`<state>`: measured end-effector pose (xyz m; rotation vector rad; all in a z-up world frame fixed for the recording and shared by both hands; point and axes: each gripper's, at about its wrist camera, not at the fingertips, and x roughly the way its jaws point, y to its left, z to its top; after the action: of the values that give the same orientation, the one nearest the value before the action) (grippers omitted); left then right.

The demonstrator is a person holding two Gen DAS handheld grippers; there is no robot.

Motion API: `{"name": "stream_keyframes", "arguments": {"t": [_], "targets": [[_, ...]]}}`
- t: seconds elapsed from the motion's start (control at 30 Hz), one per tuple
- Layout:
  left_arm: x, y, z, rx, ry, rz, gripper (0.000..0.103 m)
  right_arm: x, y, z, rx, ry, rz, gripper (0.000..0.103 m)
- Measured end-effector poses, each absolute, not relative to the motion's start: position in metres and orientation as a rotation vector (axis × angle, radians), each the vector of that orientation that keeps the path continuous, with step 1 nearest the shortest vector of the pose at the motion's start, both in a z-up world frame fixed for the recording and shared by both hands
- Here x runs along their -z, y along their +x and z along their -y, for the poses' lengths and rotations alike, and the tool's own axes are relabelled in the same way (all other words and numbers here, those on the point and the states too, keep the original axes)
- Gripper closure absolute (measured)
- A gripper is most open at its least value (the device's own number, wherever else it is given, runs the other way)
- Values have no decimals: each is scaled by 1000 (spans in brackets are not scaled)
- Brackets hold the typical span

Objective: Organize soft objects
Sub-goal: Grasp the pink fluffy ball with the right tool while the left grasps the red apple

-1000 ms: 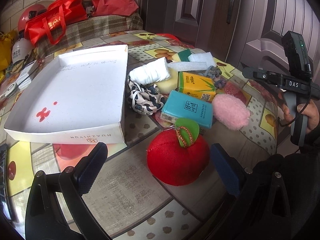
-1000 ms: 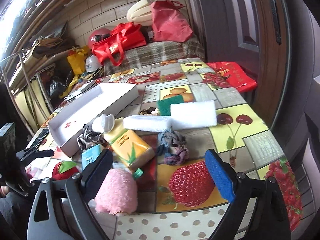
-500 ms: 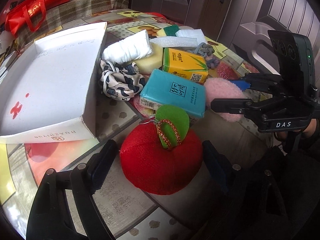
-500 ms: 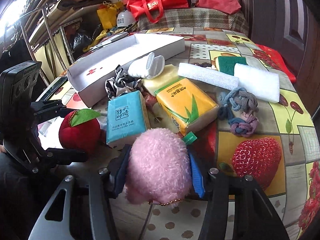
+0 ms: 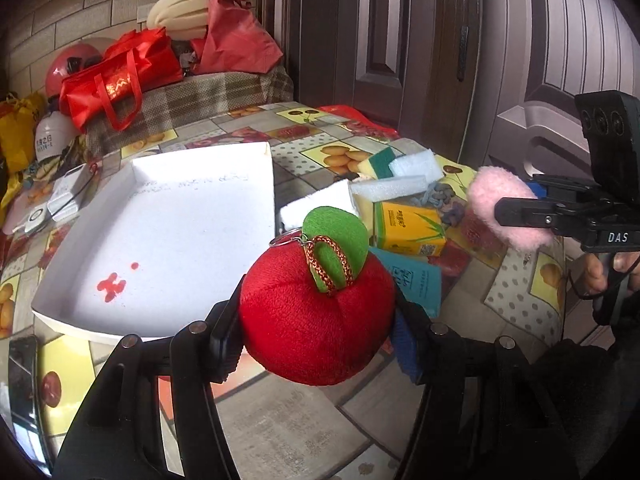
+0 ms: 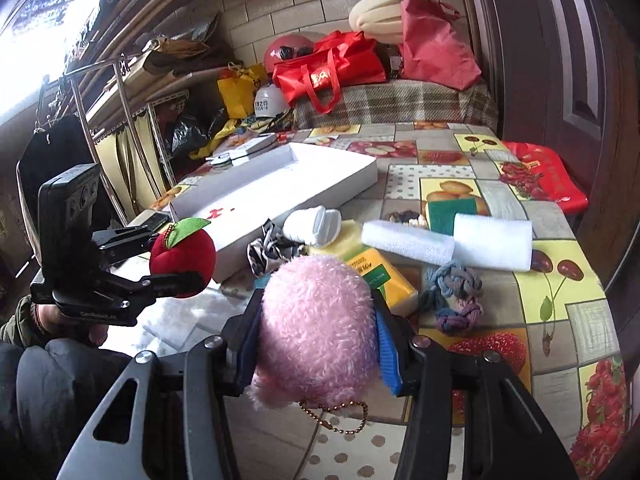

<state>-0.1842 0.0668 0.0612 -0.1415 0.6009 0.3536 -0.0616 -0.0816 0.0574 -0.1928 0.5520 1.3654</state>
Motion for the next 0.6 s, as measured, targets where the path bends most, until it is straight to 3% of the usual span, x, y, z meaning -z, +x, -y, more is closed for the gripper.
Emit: {"name": "stream_keyframes", "arguments": {"t": [0.33, 0.6], "targets": [[-75, -158, -158, -678, -193, -529, 41, -80, -59, 49, -1341, -22, -472, 54], [-59, -163, -182, -709, -245, -529, 41, -96, -52, 31, -1323, 24, -459, 54]]}}
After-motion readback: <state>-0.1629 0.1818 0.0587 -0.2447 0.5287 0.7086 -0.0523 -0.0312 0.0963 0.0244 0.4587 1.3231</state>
